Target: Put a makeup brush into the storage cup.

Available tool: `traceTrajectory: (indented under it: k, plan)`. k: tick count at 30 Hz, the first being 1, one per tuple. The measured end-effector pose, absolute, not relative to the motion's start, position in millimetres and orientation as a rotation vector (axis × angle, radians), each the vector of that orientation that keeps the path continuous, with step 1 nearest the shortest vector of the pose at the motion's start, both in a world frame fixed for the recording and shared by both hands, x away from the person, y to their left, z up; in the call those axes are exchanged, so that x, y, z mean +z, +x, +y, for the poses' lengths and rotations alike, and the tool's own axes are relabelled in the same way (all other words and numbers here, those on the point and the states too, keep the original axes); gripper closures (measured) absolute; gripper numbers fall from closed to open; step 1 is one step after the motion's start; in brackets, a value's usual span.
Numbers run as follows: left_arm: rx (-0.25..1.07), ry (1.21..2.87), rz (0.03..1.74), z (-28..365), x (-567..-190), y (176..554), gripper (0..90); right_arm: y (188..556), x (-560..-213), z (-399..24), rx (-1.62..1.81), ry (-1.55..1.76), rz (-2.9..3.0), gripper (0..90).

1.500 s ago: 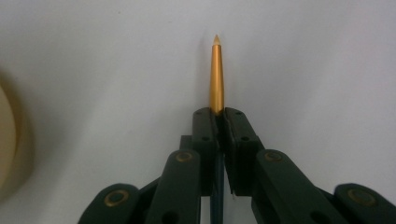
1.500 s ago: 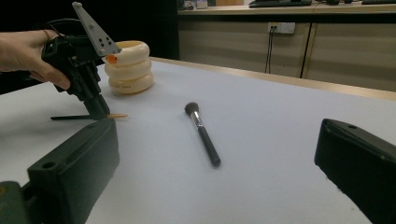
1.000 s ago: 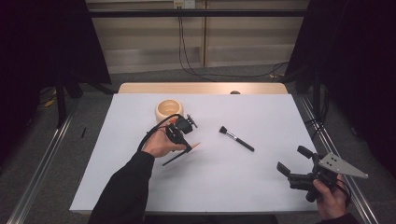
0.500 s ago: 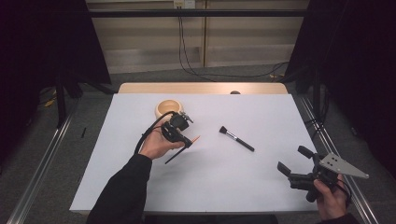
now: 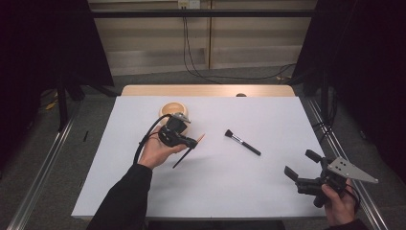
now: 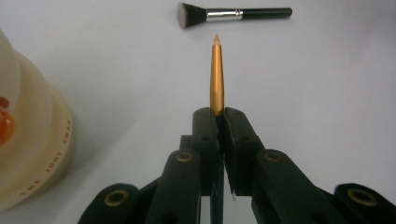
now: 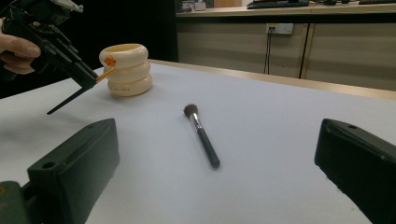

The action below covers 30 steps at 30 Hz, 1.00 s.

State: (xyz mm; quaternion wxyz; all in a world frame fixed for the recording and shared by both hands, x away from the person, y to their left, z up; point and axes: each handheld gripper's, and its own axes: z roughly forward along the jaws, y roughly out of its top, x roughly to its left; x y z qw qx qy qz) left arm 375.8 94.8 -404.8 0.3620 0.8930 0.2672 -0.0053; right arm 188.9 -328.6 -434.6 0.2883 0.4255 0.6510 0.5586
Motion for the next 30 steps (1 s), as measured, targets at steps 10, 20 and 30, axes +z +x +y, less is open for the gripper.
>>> traceTrajectory:
  k: [10,20,30]
  plan:
    - [0.050,2.170,0.688,98.8,-396.7,370.0,84.0,189.1,-434.5,-329.1,1.496,1.132,1.737,0.0]
    - [0.138,2.077,0.671,104.4,-388.0,363.3,83.9,188.4,-434.1,-329.4,1.491,1.137,1.723,0.0]
    - [0.156,1.962,0.659,114.7,-377.2,361.3,83.9,187.9,-434.0,-329.0,1.496,1.128,1.716,0.0]
